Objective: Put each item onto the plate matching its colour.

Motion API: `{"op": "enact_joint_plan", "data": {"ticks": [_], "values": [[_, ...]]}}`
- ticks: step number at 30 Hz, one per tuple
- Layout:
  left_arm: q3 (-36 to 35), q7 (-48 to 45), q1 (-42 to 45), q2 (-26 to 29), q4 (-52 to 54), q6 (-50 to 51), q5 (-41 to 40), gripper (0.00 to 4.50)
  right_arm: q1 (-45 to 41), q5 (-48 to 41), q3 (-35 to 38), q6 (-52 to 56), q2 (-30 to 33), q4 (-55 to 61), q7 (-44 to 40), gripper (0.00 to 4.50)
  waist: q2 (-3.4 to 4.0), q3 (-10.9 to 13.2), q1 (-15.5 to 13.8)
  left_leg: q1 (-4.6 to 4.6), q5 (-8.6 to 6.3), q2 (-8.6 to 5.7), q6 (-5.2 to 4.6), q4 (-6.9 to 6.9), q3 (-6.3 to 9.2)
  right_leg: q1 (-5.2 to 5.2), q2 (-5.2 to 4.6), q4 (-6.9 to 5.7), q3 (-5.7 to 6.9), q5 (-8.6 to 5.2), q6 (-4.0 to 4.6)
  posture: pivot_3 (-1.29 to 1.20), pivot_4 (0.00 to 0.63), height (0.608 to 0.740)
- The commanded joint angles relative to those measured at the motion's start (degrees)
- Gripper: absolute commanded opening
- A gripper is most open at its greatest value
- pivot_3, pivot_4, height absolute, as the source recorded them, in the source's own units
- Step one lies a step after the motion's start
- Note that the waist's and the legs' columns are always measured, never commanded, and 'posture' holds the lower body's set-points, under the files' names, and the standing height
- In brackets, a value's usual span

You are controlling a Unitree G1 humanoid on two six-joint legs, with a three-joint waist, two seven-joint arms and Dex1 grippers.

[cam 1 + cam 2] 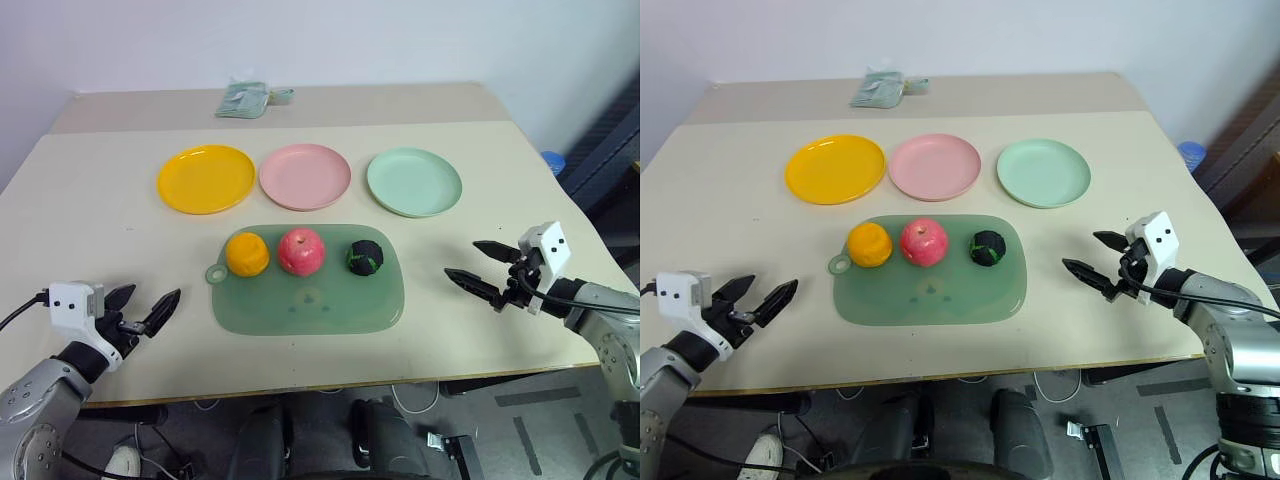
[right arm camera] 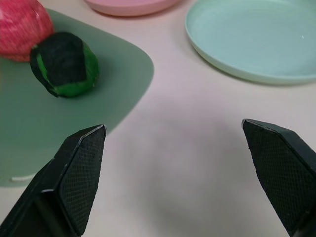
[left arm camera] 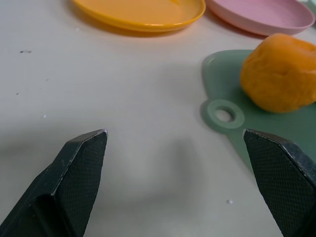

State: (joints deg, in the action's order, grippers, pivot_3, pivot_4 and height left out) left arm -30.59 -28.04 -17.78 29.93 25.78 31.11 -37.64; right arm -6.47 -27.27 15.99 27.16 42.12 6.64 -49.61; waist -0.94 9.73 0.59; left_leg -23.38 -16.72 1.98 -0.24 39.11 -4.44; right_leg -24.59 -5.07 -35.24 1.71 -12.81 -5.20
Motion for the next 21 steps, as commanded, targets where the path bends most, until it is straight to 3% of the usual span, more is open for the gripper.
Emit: {"op": "enact_joint_plan", "data": {"ticks": [1,21], "values": [[-1.56,0.21,0.67,0.82,1.01,-0.42,-0.33,4.47,-1.98,0.01,-0.09,-1.53,-0.59,-0.03,0.58,4.5,0.0,0.0,-0.02,0.0,0.0,0.0,0.0,0.0,0.0,0.0,0.0,0.0,0.0,0.0,0.0,0.0,0.15,0.74],[5.05,1.92,6.5,-1.61,1.41,-0.12,-0.69,4.47,-1.68,-1.28,0.5,-1.96,-1.31,2.89,3.43,4.5,0.03,-0.02,-0.02,0.01,0.0,-0.03,0.0,0.03,0.0,0.04,0.02,-0.02,-0.01,0.01,-0.01,0.0,0.15,0.74]]}}
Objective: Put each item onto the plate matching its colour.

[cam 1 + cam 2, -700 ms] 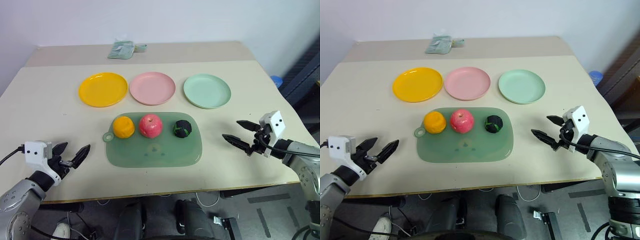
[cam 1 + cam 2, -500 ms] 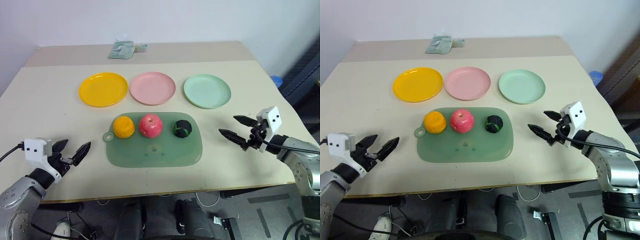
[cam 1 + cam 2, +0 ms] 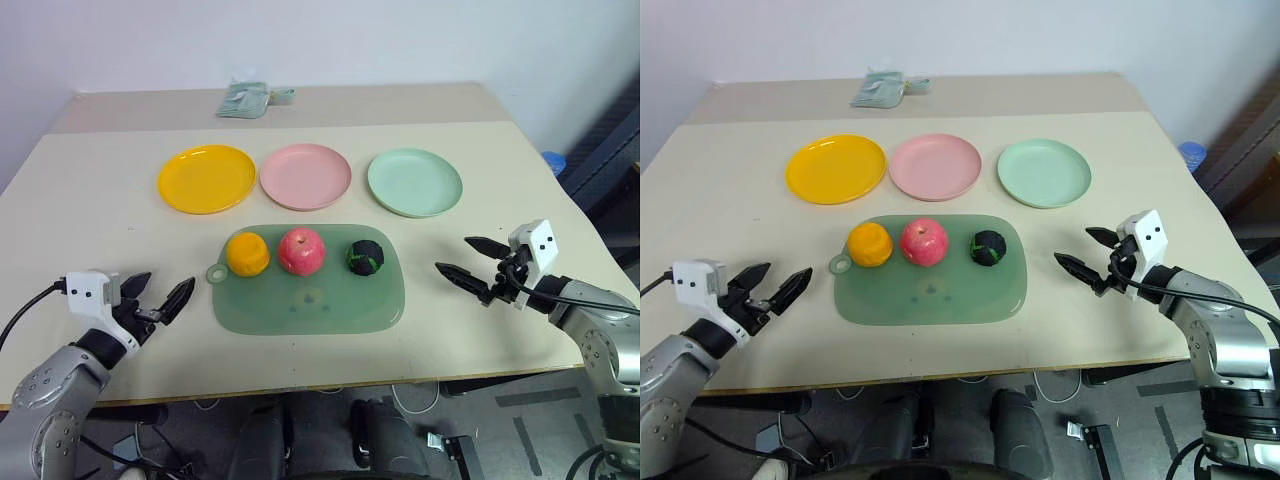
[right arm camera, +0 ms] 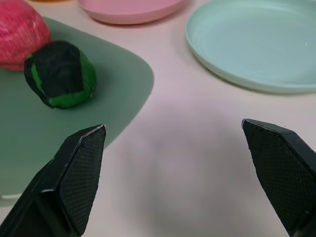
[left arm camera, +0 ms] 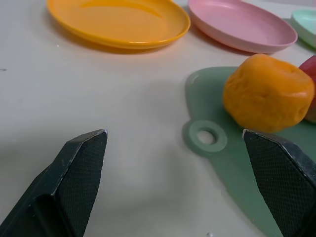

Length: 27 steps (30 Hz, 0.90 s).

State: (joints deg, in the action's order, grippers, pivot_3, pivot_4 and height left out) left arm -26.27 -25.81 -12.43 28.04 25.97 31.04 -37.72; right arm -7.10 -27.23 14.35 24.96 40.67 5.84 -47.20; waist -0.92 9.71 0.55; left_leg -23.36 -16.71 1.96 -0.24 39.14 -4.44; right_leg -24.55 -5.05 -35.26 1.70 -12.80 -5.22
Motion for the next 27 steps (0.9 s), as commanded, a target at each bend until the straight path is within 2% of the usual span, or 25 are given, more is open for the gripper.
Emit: {"op": "enact_joint_plan", "data": {"ticks": [1,11,16,27], "values": [[1.32,-0.46,1.86,0.55,0.97,0.06,-0.42,4.47,-1.04,-1.62,2.4,0.43,0.11,3.91,1.26,4.5,0.0,0.0,0.02,0.0,0.0,0.0,0.0,0.0,0.0,0.0,0.0,0.0,0.0,0.0,0.0,0.0,0.15,0.74],[2.42,-2.96,6.9,3.69,-2.56,1.01,-0.47,4.47,-0.83,-2.4,0.84,0.21,-2.97,6.81,3.56,4.5,0.0,0.0,0.04,0.0,0.0,-0.01,0.0,0.0,0.0,0.0,0.03,0.0,0.01,0.0,-0.01,0.0,0.15,0.74],[3.87,-5.83,8.5,5.19,-2.69,2.96,-2.1,4.47,0.69,-4.7,-0.11,2.88,-4.15,12.08,3.97,4.5,0.0,0.0,-0.04,-0.01,0.0,-0.01,0.0,0.0,0.0,0.0,0.02,0.0,0.0,0.01,-0.01,0.0,0.15,0.74],[7.73,-8.83,9.25,7.81,-1.8,3.96,-0.45,4.47,1.02,-5.83,-7.16,5.31,-9.22,18.92,6.91,4.5,0.0,0.0,0.02,0.0,0.0,0.01,0.0,0.0,0.01,0.0,0.02,-0.01,0.0,0.0,-0.01,0.0,0.15,0.74]]}}
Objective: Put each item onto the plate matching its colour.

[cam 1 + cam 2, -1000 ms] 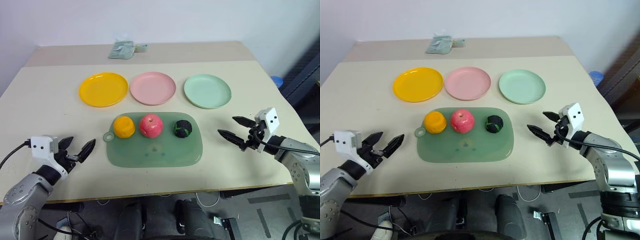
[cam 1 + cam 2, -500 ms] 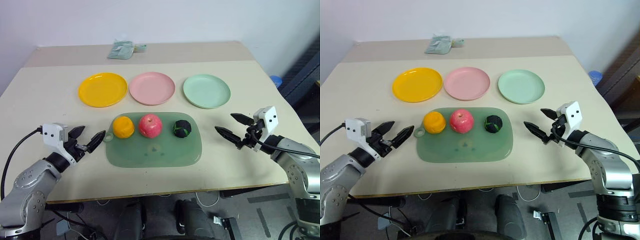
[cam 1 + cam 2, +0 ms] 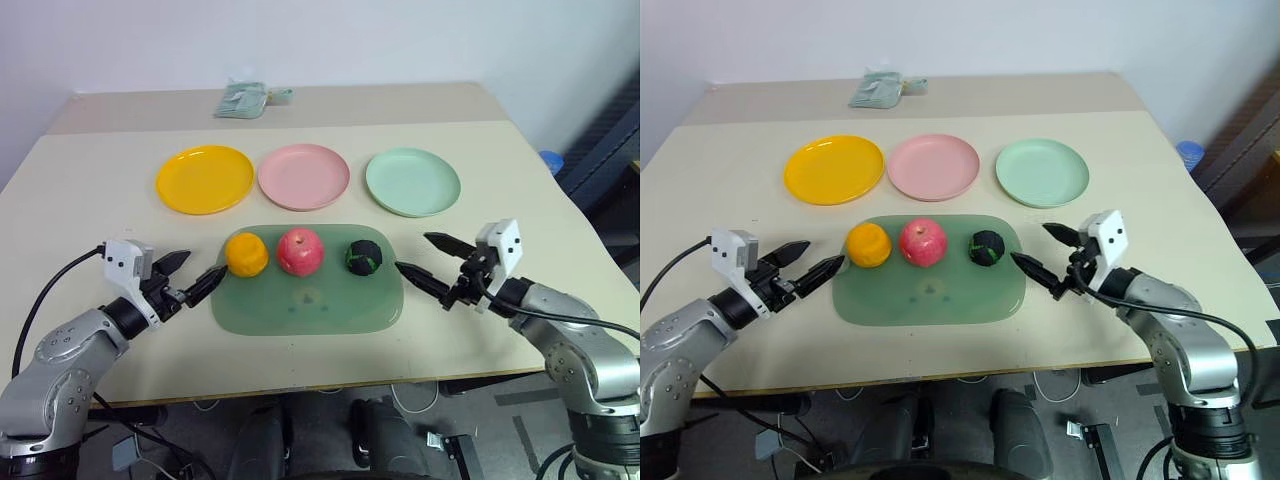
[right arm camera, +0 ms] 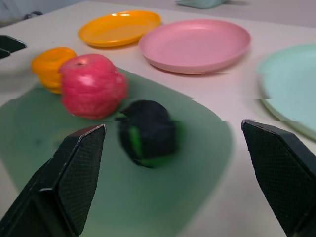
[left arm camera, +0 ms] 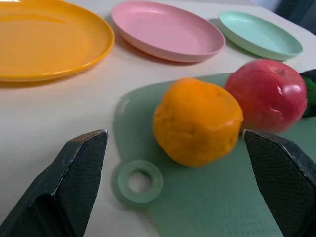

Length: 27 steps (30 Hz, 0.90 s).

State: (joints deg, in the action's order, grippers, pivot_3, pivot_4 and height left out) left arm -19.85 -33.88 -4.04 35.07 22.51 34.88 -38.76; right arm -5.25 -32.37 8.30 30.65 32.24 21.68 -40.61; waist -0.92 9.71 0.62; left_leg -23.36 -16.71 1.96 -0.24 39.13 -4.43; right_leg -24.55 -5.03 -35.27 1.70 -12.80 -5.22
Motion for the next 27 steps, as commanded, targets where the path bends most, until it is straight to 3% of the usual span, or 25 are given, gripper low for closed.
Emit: {"op": "enact_joint_plan", "data": {"ticks": [1,27], "values": [[2.13,-1.04,1.27,1.21,1.82,0.32,0.76,4.47,-0.95,-0.38,-2.02,-0.51,-0.92,3.65,0.27,4.5,0.0,0.0,-0.11,0.0,0.0,0.0,0.0,0.0,0.0,0.0,-0.01,0.0,0.0,0.0,0.0,0.0,0.15,0.74],[13.74,0.65,15.24,0.77,-6.78,1.64,10.97,4.47,-0.12,-1.62,-8.21,1.81,-2.22,11.22,2.79,4.5,-0.01,0.0,-0.07,-0.01,0.0,-0.04,0.0,0.0,0.0,0.0,0.01,-0.02,0.0,0.02,-0.04,0.0,0.15,0.74]]}}
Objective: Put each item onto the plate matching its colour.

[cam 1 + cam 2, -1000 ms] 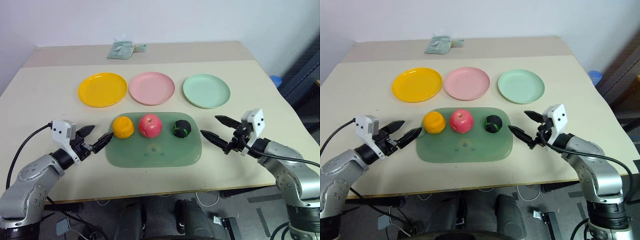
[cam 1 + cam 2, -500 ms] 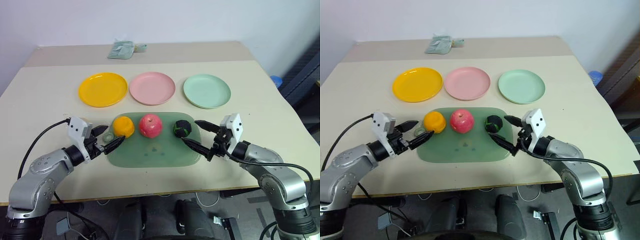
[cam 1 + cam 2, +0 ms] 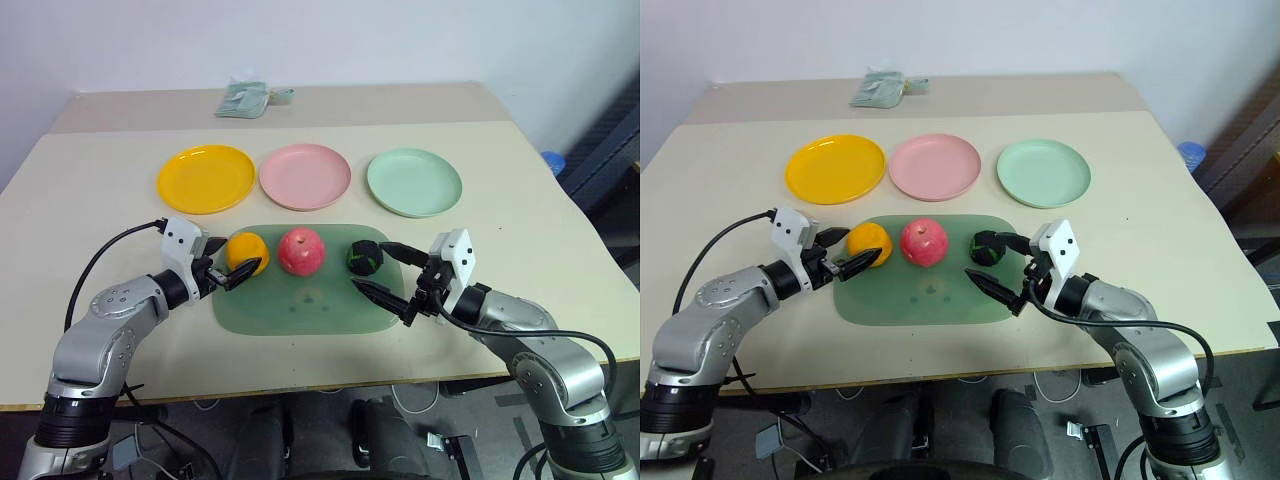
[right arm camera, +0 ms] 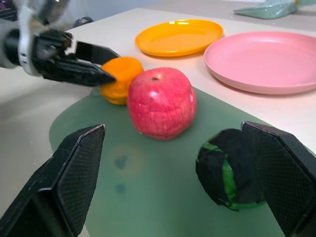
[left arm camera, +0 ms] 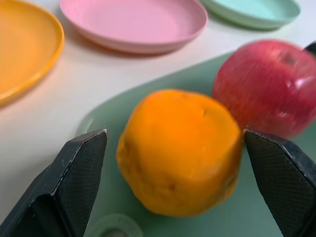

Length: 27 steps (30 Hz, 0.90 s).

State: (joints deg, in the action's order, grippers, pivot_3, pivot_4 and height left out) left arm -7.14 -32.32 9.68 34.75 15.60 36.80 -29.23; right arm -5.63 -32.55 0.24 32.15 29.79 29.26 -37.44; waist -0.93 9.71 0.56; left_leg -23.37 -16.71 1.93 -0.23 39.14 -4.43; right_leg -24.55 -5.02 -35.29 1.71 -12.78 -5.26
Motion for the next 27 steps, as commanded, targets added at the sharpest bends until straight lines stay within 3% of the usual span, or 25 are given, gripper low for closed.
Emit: {"op": "enact_joint_plan", "data": {"ticks": [1,11,15,16,22,27], "values": [[1.55,-1.24,1.69,1.32,-0.17,-0.23,2.01,4.47,0.37,-1.63,-0.28,0.52,0.57,3.99,-0.76,4.5,0.0,0.0,-0.04,0.0,0.0,0.0,0.0,0.0,0.0,0.0,0.0,0.0,0.0,0.0,0.0,0.0,0.15,0.74],[2.57,-2.41,3.62,0.91,-3.2,-0.91,4.52,4.47,1.0,-0.26,-2.95,0.53,2.69,5.83,-2.93,4.5,0.0,0.0,-0.02,0.0,0.0,0.0,0.0,0.0,0.01,0.0,0.0,-0.01,0.0,0.0,0.01,0.0,0.15,0.74],[2.39,-2.25,3.93,0.52,-3.34,-0.84,4.74,3.33,1.02,0.54,-3.76,-0.12,3.16,5.68,-3.45,4.5,0.0,0.0,-0.01,0.0,0.0,0.0,0.0,0.0,0.01,0.0,0.0,-0.01,0.0,0.0,0.0,0.0,0.15,0.74],[2.37,-2.13,3.93,0.49,-3.28,-0.8,4.86,3.23,0.95,0.68,-3.85,-0.24,3.15,5.55,-3.51,4.5,0.0,0.0,-0.01,0.0,0.0,0.0,0.0,0.0,0.01,0.0,0.0,-0.01,0.0,0.0,0.0,0.0,0.15,0.74],[0.66,-0.34,3.88,-0.47,-2.7,-0.72,4.95,3.22,0.21,1.08,-4.28,-0.65,2.67,4.88,-3.67,4.5,-0.01,0.0,-0.04,0.0,0.0,0.0,0.0,0.0,0.01,0.0,-0.01,-0.01,0.0,0.02,-0.04,0.0,0.15,0.74],[-3.44,6.47,8.03,-3.69,-5.22,-2.48,6.03,3.22,-0.74,0.59,-4.12,-0.64,2.13,4.69,-3.33,4.5,-0.01,0.01,-0.2,0.0,0.0,0.0,0.0,0.01,0.03,0.0,0.0,-0.02,0.0,0.06,-0.11,0.0,0.15,0.74]]}}
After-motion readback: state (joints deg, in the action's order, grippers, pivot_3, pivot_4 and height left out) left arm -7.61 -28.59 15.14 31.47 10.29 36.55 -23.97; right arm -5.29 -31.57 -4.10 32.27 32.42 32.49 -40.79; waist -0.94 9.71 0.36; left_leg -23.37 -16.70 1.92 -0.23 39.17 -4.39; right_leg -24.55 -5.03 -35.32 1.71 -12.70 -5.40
